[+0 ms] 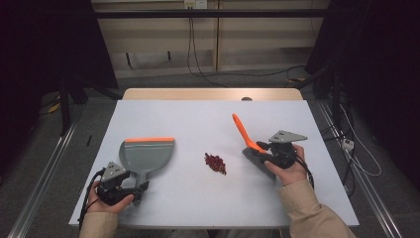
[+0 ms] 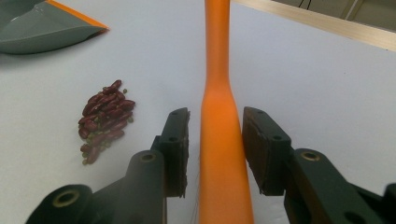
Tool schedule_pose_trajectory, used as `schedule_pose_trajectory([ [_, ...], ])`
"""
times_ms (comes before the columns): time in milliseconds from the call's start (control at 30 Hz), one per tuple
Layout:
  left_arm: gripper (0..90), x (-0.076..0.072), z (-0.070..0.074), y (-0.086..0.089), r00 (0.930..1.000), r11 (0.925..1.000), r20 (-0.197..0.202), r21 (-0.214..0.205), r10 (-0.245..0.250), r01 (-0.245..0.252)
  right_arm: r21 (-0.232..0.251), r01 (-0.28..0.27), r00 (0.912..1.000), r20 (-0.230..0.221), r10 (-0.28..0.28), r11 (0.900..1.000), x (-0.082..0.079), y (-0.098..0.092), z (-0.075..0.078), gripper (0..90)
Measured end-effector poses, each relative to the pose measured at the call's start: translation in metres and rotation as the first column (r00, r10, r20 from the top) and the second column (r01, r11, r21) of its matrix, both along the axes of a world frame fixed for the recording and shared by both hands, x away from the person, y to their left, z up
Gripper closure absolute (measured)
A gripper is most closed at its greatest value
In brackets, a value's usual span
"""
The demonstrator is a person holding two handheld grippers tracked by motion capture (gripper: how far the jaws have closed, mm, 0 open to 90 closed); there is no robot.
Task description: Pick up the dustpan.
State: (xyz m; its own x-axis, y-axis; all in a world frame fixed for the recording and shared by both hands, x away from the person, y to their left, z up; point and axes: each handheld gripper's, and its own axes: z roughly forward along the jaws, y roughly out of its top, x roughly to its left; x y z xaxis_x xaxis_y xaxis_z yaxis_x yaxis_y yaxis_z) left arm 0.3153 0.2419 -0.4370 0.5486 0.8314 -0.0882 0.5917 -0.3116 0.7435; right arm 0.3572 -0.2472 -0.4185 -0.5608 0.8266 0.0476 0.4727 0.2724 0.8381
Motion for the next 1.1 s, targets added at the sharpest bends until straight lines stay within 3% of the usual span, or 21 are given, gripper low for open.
schedule_pose_trajectory([
  [333,38.2,0.003,0.002,0.008,0.9994,0.9991,-0.015,0.029,0.030,-0.029,0.007,0.008,1.0000,0.000,-0.008,0.9999,-0.001,-0.002,0.000,62.4],
  [700,53.5,0.016,0.002,-0.003,0.9975,0.9980,-0.056,0.047,0.044,-0.041,0.010,0.007,1.0000,-0.003,-0.007,0.9999,-0.001,-0.001,0.000,62.4],
  [833,51.2,0.022,-0.003,-0.008,0.9950,0.9967,-0.088,0.070,0.047,-0.041,0.008,0.008,1.0000,-0.002,-0.008,0.9999,-0.001,-0.001,0.000,62.3],
  [900,60.2,0.025,-0.002,-0.009,0.9943,0.9950,-0.092,0.089,0.054,-0.045,0.010,0.008,1.0000,-0.003,-0.008,0.9999,-0.001,-0.001,0.000,62.4],
  [1100,62.7,0.029,0.002,-0.009,0.9937,0.9939,-0.092,0.097,0.063,-0.054,0.011,0.007,1.0000,-0.004,-0.007,0.9999,-0.001,-0.001,0.000,62.4],
])
